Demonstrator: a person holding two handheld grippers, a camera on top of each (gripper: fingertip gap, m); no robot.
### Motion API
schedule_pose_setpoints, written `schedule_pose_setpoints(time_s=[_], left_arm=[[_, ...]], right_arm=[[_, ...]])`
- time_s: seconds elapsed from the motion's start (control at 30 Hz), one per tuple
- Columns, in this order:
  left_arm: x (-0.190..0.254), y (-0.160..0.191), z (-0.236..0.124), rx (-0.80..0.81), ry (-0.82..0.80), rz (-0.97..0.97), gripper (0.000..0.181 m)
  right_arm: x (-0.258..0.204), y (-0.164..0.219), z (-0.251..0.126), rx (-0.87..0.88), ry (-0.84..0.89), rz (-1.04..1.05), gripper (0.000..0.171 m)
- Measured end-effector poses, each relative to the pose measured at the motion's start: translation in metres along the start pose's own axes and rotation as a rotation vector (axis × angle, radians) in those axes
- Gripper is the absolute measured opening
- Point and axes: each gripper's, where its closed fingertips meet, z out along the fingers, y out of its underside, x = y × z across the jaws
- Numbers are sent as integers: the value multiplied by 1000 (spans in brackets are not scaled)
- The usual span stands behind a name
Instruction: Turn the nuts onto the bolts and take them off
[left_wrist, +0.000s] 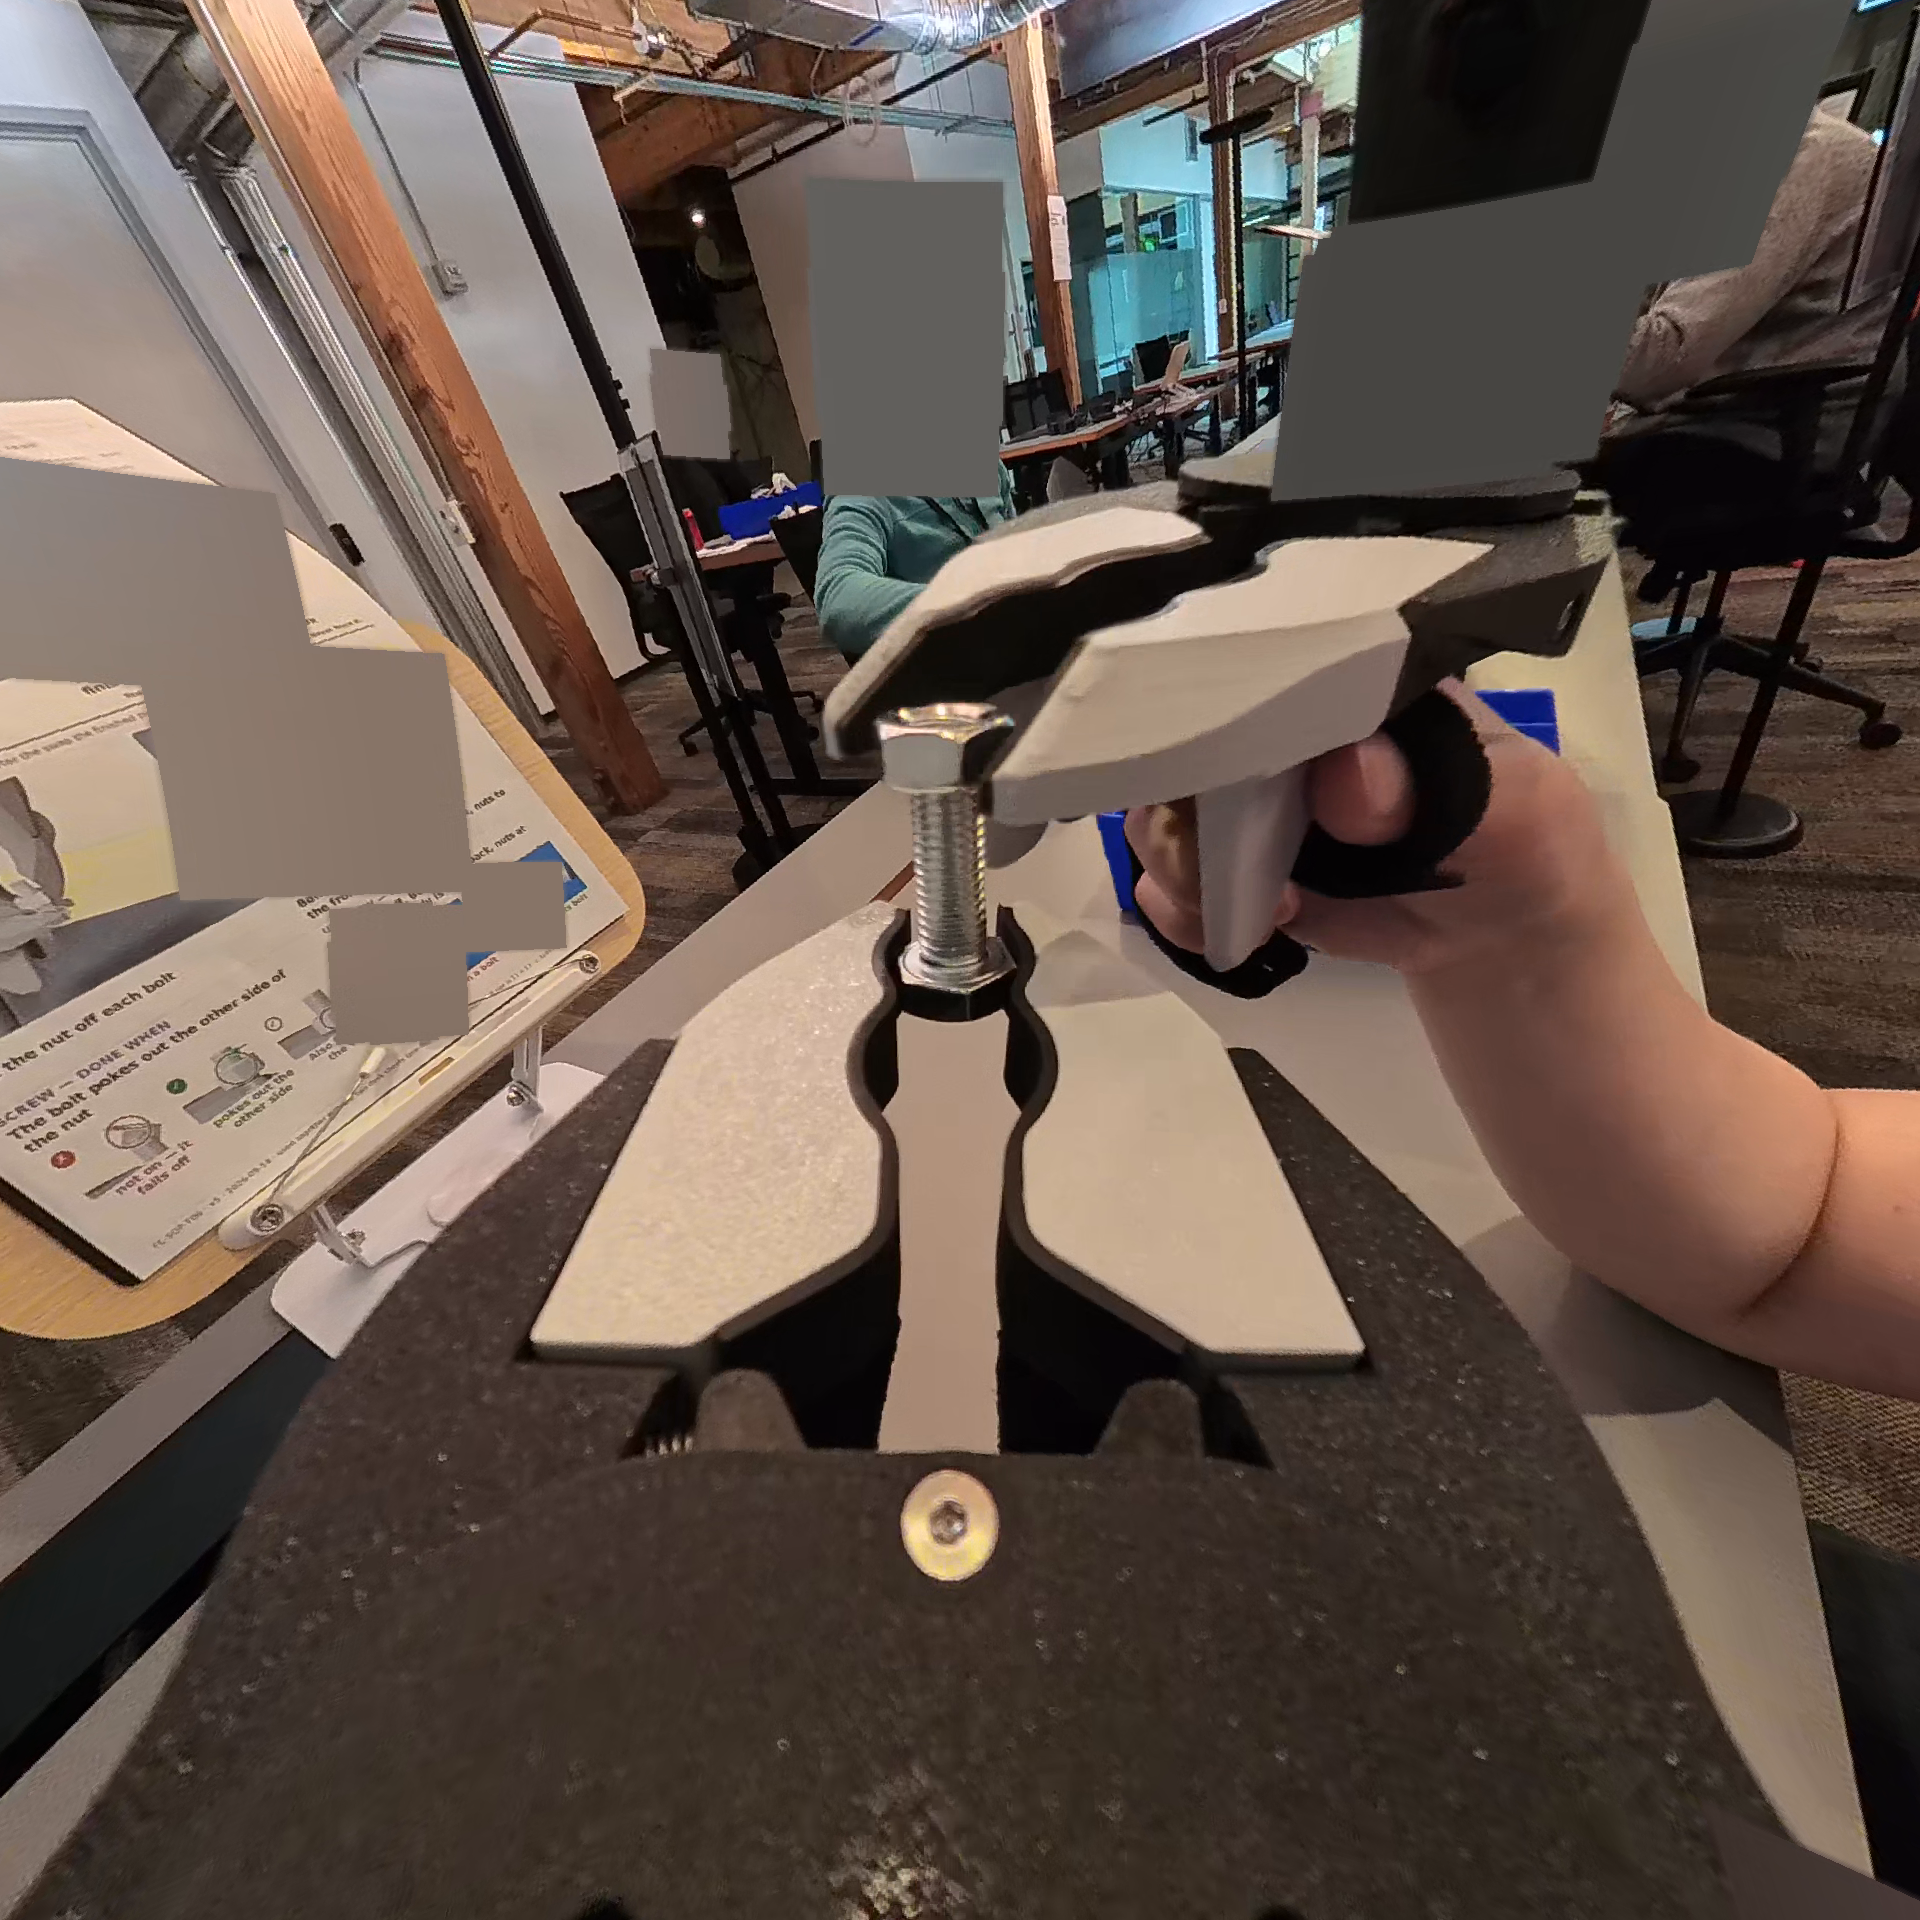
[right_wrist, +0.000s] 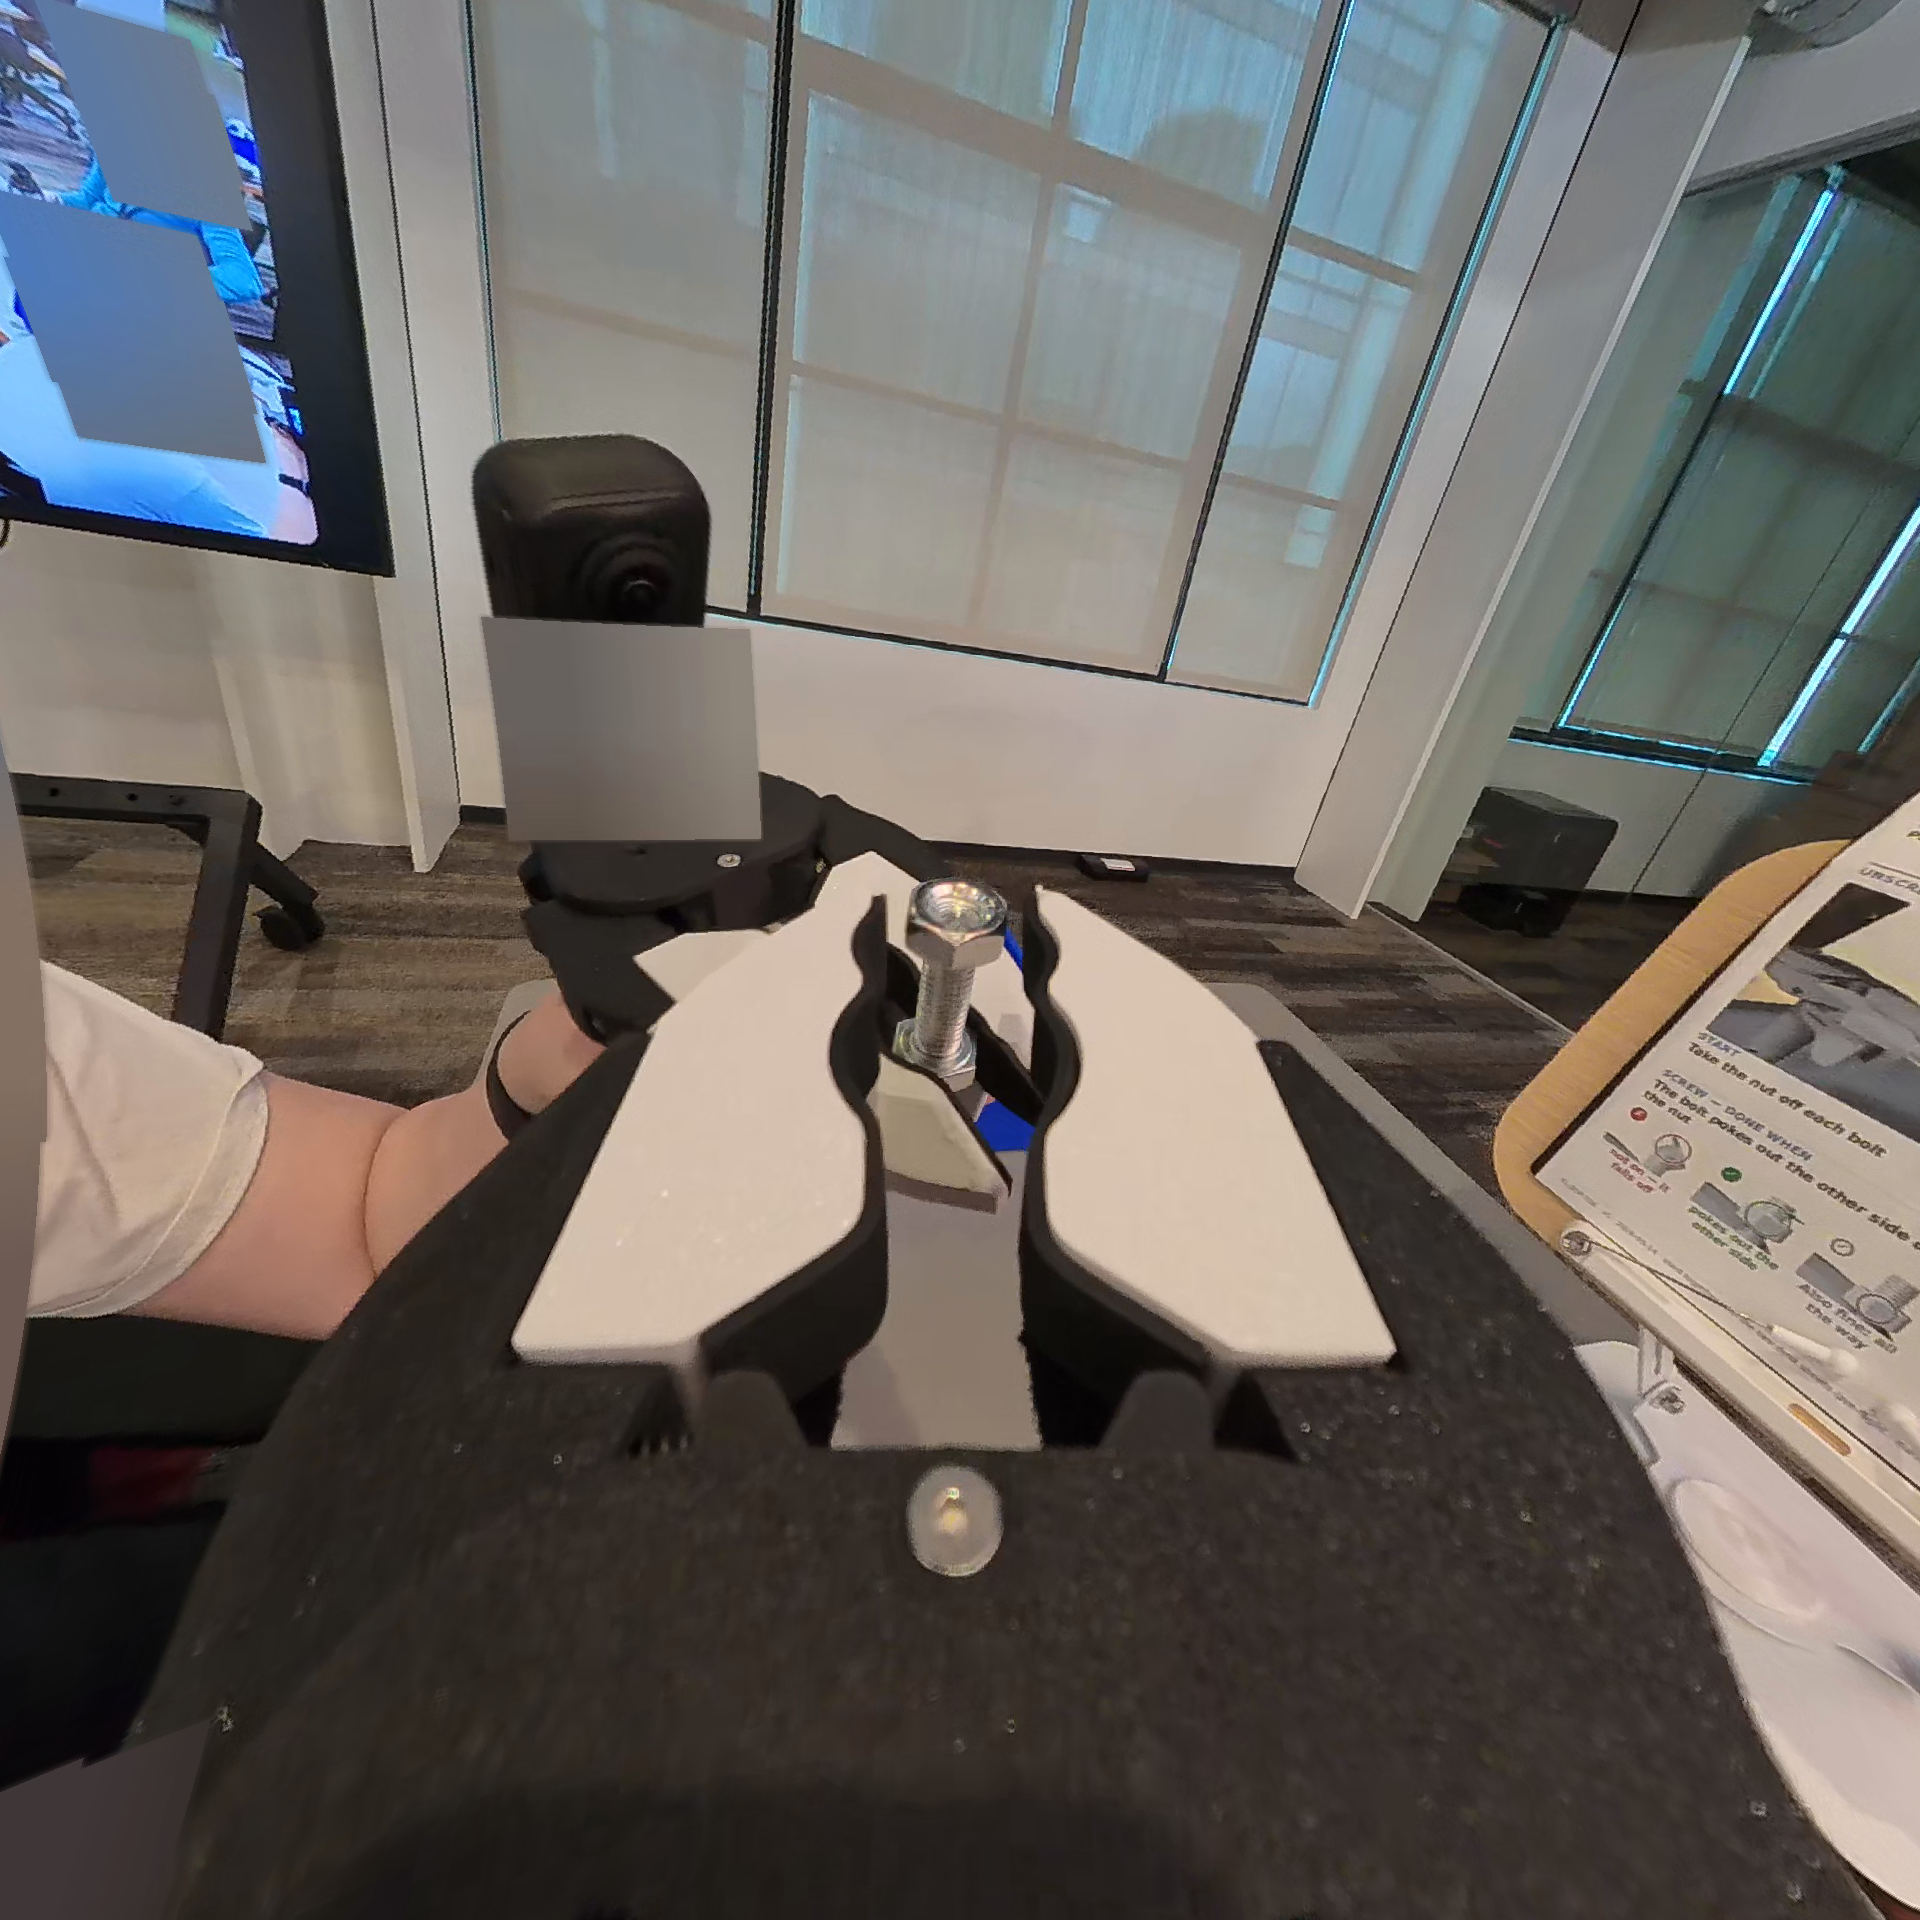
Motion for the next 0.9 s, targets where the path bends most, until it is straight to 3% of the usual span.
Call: schedule_pose_setpoints(time_s=[0.23,0.67,0.83,0.9], left_arm=[[11,-1,-3,-3,92,-12,16],[116,-8,-34,-19,1002,-373,15],[133,-8,-39,-41,1218,-534,16],[133,-6,-35,-50,1220,-564,15]], right_arm=[[-8,0,-3,0,-97,-19,17],[-75,0,-55,232,-944,45,17],[-82,6,-69,352,-1137,67,17],[-79,9,-73,378,-1143,49,17]])
